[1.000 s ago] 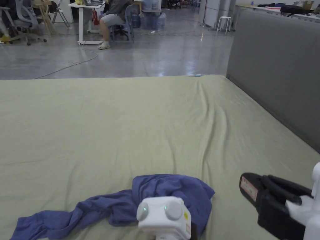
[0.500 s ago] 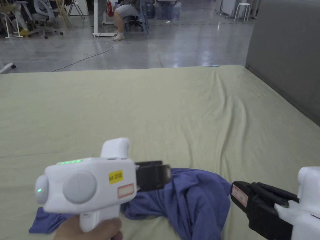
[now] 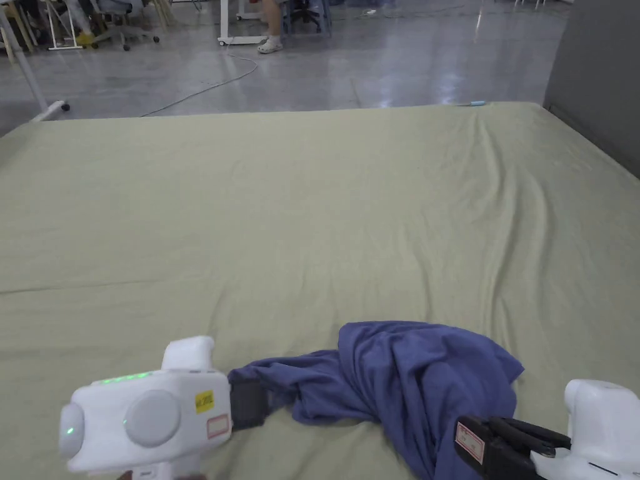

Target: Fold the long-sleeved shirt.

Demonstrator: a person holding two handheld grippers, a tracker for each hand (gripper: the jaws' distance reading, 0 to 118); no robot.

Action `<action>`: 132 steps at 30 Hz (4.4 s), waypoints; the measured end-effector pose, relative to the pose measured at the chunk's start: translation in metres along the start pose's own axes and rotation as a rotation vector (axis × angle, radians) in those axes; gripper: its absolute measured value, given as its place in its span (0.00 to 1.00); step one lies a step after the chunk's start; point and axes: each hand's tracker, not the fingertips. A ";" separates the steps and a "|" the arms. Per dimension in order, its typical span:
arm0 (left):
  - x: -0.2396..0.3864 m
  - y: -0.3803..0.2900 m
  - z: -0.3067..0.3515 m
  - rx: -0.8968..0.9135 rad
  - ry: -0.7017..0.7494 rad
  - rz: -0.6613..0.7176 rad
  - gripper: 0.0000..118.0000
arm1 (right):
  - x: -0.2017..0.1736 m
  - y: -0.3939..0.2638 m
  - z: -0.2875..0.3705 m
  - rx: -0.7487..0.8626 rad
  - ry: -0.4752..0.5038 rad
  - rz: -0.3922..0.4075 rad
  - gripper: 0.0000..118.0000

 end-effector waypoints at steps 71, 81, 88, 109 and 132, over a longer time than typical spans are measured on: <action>-0.073 0.429 0.174 0.343 -0.020 0.254 0.03 | -0.017 0.487 -0.050 0.075 -0.483 0.123 0.01; -0.097 0.330 0.000 0.033 0.083 0.203 0.03 | 0.061 0.355 -0.197 -0.182 -0.449 0.124 0.01; -0.135 0.189 -0.080 -0.248 0.124 0.220 0.03 | 0.141 0.191 -0.261 -0.430 -0.466 0.072 0.01; -0.189 -0.007 -0.022 -0.441 0.101 0.136 0.01 | 0.166 -0.007 -0.167 -0.601 -0.439 0.119 0.01; -0.068 -0.075 0.064 -0.177 -0.042 0.008 0.00 | 0.057 -0.020 -0.032 -0.306 -0.347 0.075 0.00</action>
